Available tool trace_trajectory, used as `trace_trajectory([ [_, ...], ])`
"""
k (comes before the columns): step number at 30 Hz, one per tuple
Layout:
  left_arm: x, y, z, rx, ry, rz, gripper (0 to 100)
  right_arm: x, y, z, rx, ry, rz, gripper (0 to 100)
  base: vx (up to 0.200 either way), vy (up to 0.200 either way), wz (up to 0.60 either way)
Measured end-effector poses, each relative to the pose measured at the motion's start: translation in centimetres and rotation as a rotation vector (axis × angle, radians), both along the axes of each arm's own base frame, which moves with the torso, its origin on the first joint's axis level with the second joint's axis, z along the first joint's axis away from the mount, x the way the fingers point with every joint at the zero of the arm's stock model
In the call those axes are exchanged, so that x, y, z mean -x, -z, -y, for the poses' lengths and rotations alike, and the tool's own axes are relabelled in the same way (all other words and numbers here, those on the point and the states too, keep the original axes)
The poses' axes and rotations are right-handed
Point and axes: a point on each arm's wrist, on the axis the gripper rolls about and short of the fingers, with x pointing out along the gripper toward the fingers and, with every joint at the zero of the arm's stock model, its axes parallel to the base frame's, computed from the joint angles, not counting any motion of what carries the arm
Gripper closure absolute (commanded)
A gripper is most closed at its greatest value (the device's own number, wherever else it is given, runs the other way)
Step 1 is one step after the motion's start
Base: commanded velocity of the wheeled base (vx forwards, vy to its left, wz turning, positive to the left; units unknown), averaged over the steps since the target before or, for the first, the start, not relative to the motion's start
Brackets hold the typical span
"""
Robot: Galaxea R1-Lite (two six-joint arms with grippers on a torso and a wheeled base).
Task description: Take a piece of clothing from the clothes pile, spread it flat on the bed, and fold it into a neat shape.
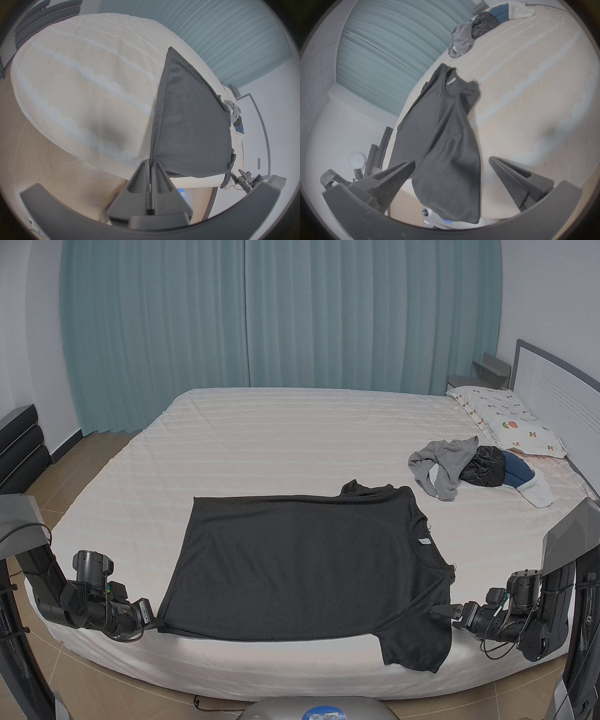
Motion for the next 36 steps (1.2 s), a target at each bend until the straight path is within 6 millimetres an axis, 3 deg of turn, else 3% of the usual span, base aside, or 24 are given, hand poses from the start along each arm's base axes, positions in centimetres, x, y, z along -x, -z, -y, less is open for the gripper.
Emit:
trace_trajectory([
  [9, 0.0, 0.0, 0.0, 0.0, 0.0, -0.001, 100, -0.1, 0.7, -0.5, 0.001, -0.021, -0.015, 0, 0.0, 0.0, 0.0],
  [10, 0.0, 0.0, 0.0, 0.0, 0.0, -0.001, 100, -0.2, 0.7, -0.5, 0.0, -0.021, -0.014, 100, 0.0, 0.0, 0.0],
  [22, 0.0, 0.0, 0.0, 0.003, 0.0, -0.001, 100, 0.6, 0.6, -0.1, 0.015, -0.007, -0.038, 100, 0.0, 0.0, 0.0],
  [36, 0.3, -0.1, 0.0, 0.007, -0.009, -0.006, 100, 3.6, -1.0, 0.7, 0.054, -0.011, -0.065, 100, 0.0, 0.0, 0.0],
])
